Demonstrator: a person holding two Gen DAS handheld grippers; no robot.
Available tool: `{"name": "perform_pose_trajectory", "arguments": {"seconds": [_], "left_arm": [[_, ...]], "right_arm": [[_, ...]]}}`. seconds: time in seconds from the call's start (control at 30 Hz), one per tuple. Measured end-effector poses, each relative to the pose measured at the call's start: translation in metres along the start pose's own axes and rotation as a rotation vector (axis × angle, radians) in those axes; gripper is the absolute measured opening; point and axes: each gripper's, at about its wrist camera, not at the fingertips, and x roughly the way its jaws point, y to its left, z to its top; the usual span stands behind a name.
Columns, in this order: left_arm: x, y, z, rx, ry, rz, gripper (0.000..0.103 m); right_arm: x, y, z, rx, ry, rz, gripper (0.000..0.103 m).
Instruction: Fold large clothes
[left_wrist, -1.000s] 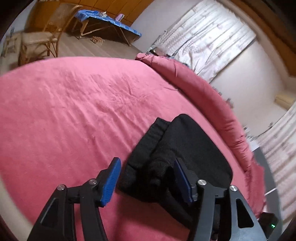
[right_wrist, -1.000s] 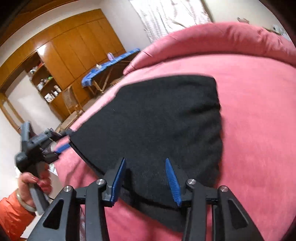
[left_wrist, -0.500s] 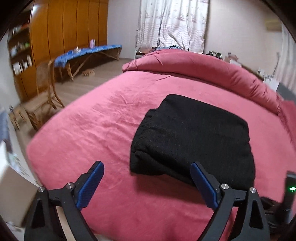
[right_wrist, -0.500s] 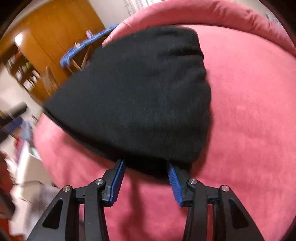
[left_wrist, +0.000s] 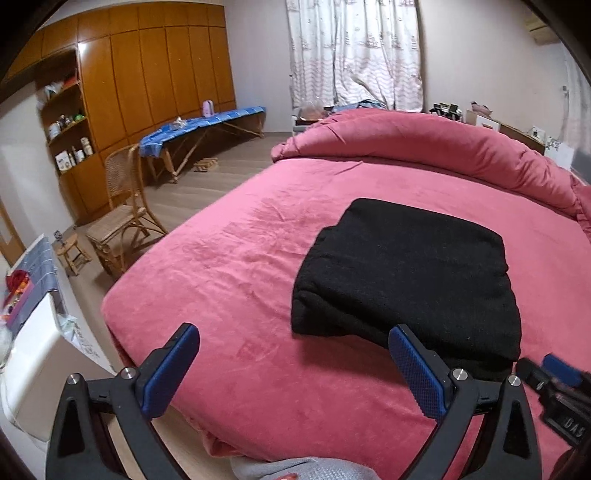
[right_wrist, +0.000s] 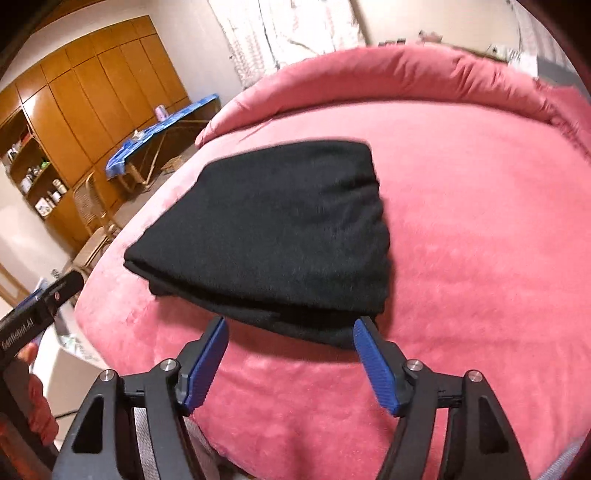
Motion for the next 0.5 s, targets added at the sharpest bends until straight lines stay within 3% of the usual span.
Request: {"name": "perform_pose_trajectory", "arguments": {"seconds": [0.1, 0.5], "left_arm": [[-0.007, -0.005, -0.004, 0.028, -0.009, 0.034, 0.103], [-0.009, -0.004, -0.007, 0.004, 0.018, 0.004, 0.103]], "right_arm": [[-0.004, 0.01, 0.009, -0.005, -0.037, -0.033, 0.072], [-0.014, 0.032, 0.017, -0.058, -0.074, -0.067, 0.072]]}}
